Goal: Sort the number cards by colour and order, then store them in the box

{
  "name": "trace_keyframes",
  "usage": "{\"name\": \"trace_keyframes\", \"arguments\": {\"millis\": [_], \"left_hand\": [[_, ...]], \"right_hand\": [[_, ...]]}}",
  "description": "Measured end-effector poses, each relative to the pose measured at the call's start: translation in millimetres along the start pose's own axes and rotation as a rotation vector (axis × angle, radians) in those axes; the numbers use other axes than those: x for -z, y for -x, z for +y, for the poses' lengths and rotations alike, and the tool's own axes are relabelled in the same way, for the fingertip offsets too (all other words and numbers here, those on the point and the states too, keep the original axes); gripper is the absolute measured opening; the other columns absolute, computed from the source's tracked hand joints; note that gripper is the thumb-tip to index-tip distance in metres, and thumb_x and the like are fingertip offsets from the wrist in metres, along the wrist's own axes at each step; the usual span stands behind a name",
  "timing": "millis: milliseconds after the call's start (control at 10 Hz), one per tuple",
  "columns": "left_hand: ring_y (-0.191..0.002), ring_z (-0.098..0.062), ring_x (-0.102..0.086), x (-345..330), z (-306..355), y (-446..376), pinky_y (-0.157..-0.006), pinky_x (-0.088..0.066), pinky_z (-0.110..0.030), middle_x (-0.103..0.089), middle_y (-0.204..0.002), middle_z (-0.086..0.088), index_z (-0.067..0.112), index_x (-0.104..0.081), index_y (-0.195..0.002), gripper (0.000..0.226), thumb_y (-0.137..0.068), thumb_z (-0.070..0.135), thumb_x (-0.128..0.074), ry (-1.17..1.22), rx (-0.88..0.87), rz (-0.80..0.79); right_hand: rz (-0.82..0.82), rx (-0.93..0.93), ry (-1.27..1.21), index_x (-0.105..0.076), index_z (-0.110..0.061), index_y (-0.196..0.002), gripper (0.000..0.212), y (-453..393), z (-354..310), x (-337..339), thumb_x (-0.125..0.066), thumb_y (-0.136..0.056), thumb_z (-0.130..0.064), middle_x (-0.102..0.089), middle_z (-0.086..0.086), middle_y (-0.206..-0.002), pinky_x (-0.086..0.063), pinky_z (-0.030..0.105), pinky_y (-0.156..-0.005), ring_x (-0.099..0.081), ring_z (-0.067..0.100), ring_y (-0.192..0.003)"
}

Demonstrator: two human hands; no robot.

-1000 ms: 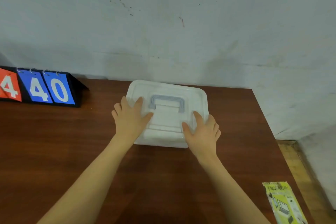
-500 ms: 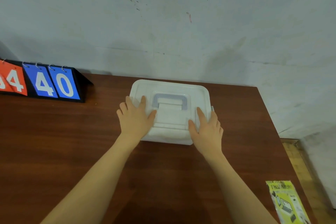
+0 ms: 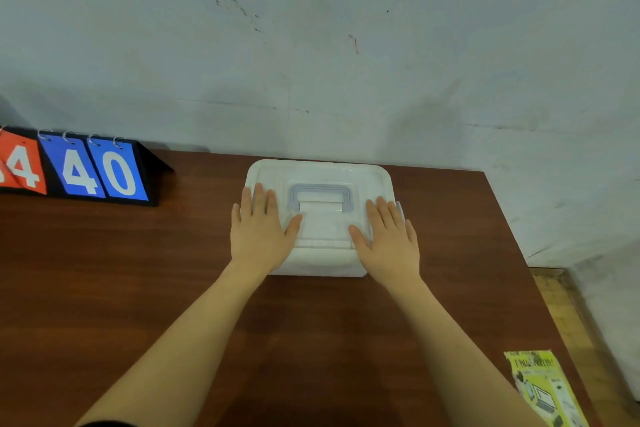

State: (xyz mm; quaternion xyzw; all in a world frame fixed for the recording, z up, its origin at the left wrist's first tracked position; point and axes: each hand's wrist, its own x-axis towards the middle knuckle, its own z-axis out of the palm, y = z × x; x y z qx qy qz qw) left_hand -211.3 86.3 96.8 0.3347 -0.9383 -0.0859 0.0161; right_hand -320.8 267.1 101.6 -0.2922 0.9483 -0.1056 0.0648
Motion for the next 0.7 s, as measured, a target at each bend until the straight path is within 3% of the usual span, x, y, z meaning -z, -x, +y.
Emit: {"name": "trace_keyframes", "arguments": {"millis": [300,400,500,700], "left_hand": [[-0.144,-0.029,0.0,0,2,-47,-0.116,-0.008,-0.045,-0.006,-0.156,-0.013,0.008,-0.012,-0.146,0.074,-0.092,0.058,-0.02,0.015,-0.034,0.001],[-0.143,-0.025,-0.01,2,2,-58,-0.114,-0.015,-0.045,-0.018,-0.153,-0.011,0.006,-0.021,-0.143,0.072,-0.091,0.056,-0.025,0.0,-0.055,0.059],[-0.139,-0.025,-0.02,3,1,-60,-0.109,-0.022,-0.043,-0.028,-0.148,-0.009,0.006,-0.028,-0.14,0.068,-0.091,0.053,-0.033,0.008,-0.074,0.078],[-0.135,-0.024,-0.024,20,3,-62,-0.108,-0.02,-0.041,-0.031,-0.146,-0.006,0.01,-0.034,-0.137,0.061,-0.091,0.051,-0.037,0.125,-0.055,0.046]], "right_hand": [[0.029,-0.025,0.024,-0.015,-0.028,-0.149,0.061,-44,-5,2,-0.024,-0.095,-0.055,-0.008,-0.006,-0.159,-0.005,0.043,-0.118,0.001,0.015,-0.146],[0.027,-0.024,0.023,-0.019,-0.027,-0.147,0.061,-55,-5,7,-0.028,-0.094,-0.055,-0.013,-0.005,-0.158,-0.007,0.043,-0.117,-0.003,0.017,-0.146],[0.026,0.005,0.044,-0.028,-0.026,-0.142,0.062,-60,-5,10,-0.035,-0.09,-0.059,-0.022,-0.005,-0.153,-0.014,0.043,-0.113,-0.013,0.019,-0.143],[0.046,0.057,0.129,-0.042,-0.021,-0.132,0.054,-76,-6,30,-0.034,-0.092,-0.056,-0.045,0.001,-0.136,-0.024,0.04,-0.103,-0.044,0.023,-0.121]]}}
